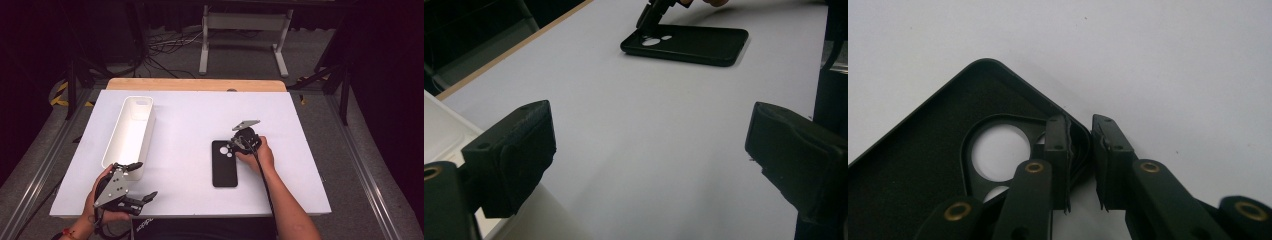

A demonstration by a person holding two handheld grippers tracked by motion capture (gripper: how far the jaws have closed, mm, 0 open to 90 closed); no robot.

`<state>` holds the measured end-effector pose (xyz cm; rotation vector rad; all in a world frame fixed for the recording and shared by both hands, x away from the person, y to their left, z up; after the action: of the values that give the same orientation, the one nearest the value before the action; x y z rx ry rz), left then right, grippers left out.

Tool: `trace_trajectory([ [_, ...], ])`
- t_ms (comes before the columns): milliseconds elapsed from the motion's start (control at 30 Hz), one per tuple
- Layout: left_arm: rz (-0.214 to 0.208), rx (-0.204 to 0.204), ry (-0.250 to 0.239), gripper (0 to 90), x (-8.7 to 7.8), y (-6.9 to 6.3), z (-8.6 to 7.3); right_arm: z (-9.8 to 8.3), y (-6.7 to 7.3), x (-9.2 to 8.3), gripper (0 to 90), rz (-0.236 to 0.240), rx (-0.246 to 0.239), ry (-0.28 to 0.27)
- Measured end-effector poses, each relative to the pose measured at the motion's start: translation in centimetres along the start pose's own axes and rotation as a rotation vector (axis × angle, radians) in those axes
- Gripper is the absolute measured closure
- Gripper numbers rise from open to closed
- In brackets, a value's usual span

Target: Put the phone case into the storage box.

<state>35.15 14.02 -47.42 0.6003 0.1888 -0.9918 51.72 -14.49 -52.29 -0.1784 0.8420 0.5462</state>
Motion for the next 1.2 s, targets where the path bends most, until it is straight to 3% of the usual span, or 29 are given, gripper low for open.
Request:
trace_trajectory([
  [267,-0.001,0.003,0.002,6.8,0.0,0.0,0.0,0.0,0.2,-0.1,80.3,-0.014,-0.018,-0.019],
  [500,0.007,-0.001,0.003,6.8,-0.1,0.1,-0.1,0.3,0.7,-0.7,80.5,-0.022,-0.062,-0.048],
  [533,0.005,-0.002,0.000,6.8,-0.2,0.1,-0.1,0.7,0.7,-1.3,80.6,-0.038,-0.065,-0.083],
  [600,0.005,0.001,-0.001,6.8,-0.2,0.2,-0.1,0.9,0.8,-1.7,80.6,-0.038,-0.070,-0.102],
  [833,0.005,-0.007,-0.015,6.5,-0.4,0.1,0.2,2.8,1.7,-4.9,81.1,-0.081,-0.148,-0.246],
  [933,0.007,-0.009,-0.018,6.5,-0.3,0.1,0.2,3.0,1.9,-5.4,81.2,-0.084,-0.166,-0.272],
  [1100,0.009,-0.008,-0.020,6.3,-0.5,0.2,0.2,3.9,3.0,-7.7,81.5,-0.100,-0.239,-0.381],
  [1200,0.006,-0.012,-0.022,6.3,-0.6,0.2,0.2,4.2,3.4,-8.4,81.6,-0.107,-0.261,-0.415],
])
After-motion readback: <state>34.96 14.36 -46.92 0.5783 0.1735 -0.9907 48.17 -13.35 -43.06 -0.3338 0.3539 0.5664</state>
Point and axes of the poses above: each handheld gripper's, and its own axes: x roughly forward along the jaws, z roughly out of its top, y roughly to its left, the point moved 10 cm from there along x, roughly forward along the jaws, and after that the axes turned 10 degrees about x, right-handed, at the moved point
